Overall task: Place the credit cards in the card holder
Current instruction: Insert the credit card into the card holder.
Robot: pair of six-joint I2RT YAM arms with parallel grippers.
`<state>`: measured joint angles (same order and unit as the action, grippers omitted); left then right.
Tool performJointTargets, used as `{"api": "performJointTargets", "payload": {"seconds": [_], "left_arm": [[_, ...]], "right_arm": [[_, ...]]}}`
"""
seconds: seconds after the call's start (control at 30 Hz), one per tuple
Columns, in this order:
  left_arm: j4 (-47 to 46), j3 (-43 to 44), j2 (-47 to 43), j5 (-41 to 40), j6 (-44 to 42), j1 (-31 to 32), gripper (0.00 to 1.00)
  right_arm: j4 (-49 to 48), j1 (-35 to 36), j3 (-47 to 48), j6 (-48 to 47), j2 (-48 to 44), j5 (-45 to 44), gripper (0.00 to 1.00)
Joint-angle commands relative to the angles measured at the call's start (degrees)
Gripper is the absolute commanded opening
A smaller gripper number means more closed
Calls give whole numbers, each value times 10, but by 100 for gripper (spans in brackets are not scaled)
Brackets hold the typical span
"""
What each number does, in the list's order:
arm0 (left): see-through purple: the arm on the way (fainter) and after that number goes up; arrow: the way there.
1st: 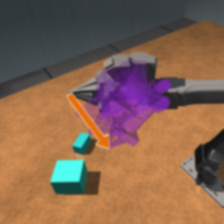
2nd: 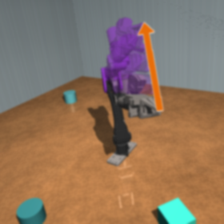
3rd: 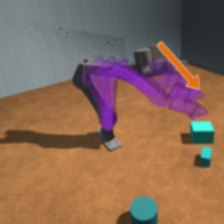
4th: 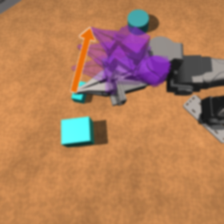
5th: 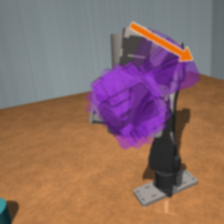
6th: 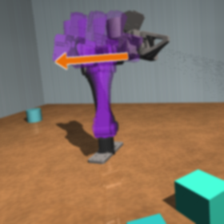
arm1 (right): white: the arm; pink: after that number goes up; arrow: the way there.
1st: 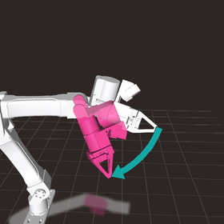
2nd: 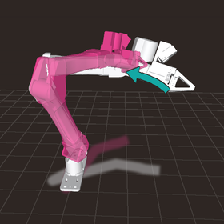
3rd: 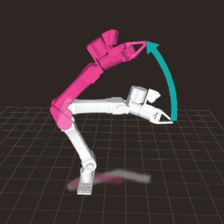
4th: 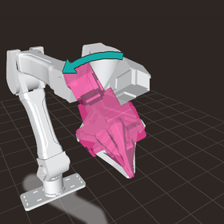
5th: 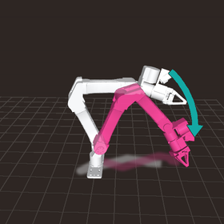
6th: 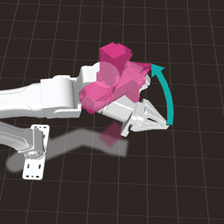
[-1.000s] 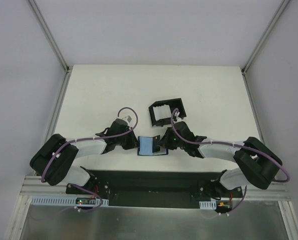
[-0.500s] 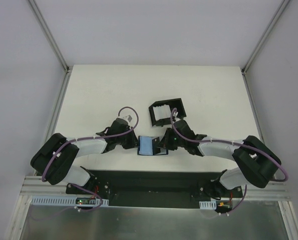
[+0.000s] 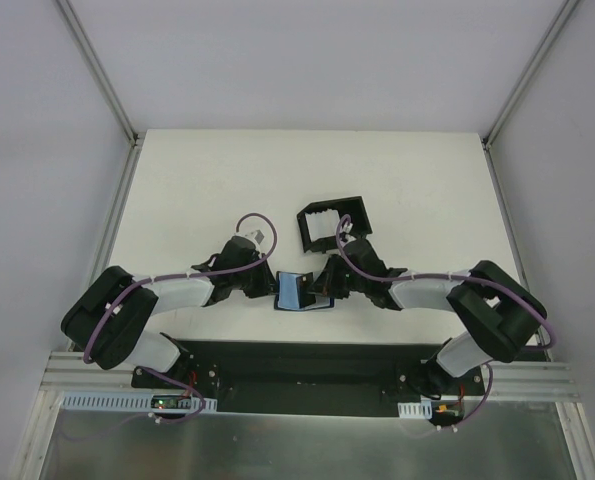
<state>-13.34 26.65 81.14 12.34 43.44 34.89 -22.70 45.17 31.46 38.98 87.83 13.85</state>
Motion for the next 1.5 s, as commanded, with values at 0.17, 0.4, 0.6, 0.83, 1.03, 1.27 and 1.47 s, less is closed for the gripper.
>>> {"api": "performJointTargets", "payload": {"seconds": [0.17,0.4,0.6,0.83,1.03,1.27,1.47], "left_arm": [[79,-20,20,-51,-35,2,0],[80,-19,20,-48,-38,2,0],[79,-13,21,-47,-35,2,0],[79,-14,21,-48,-31,2,0],[79,-14,18,-50,-31,2,0],[80,-16,16,-47,-33,2,0],[78,-13,21,-45,-35,2,0]], "right_arm": [[-11,-14,-21,-24,-5,-31,0],[5,-12,-2,-29,15,-17,0],[-1,34,14,-4,40,-24,0],[-1,42,2,64,48,-48,3],[43,43,12,44,27,-77,23],[223,33,76,-48,-20,-134,41],[199,35,88,-51,3,-102,45]]}}
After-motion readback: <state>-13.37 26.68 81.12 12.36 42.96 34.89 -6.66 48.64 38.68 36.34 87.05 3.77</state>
